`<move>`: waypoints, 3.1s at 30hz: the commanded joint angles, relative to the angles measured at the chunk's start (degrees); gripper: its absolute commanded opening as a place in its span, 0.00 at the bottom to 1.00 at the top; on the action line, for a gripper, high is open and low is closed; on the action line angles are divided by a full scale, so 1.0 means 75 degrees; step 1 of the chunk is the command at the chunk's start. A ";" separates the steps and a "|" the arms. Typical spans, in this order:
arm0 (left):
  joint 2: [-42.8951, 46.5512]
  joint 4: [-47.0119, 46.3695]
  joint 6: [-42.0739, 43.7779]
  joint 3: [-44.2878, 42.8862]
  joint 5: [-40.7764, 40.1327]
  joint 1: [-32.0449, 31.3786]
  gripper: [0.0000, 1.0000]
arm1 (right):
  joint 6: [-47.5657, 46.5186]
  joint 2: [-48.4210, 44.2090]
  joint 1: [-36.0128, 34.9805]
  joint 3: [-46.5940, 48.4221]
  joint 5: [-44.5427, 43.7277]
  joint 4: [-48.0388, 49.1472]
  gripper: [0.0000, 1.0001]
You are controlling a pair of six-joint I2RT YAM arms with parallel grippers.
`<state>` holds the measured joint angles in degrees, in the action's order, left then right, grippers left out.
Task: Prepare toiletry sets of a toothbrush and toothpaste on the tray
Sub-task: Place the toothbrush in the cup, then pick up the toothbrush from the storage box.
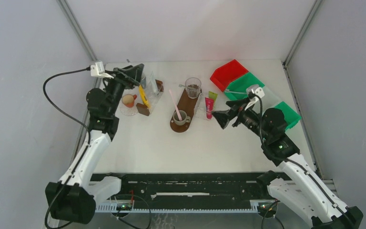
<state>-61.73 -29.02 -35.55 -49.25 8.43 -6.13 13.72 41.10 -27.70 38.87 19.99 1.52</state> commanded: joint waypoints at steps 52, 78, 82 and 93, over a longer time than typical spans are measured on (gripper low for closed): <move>0.1595 0.3244 0.5225 -0.0157 0.0787 -0.4257 0.76 | 0.7682 0.9213 0.2729 0.6946 -0.4522 -0.5245 0.39; 0.1651 0.3096 0.5373 0.0065 0.0685 -0.4280 0.78 | 0.8683 1.0242 0.2866 0.7235 -0.4364 -0.4885 0.44; 0.1664 0.3096 0.5396 0.0083 0.0677 -0.4277 0.78 | 0.8847 1.0376 0.2884 0.7291 -0.4370 -0.4865 0.44; 0.1675 0.3106 0.5472 0.0122 0.0651 -0.4314 0.79 | 0.9156 1.0775 0.2895 0.7383 -0.4423 -0.4700 0.41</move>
<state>-49.98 -3.27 4.10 -49.52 13.78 -37.91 80.42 120.77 -6.33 92.27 -12.56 -35.38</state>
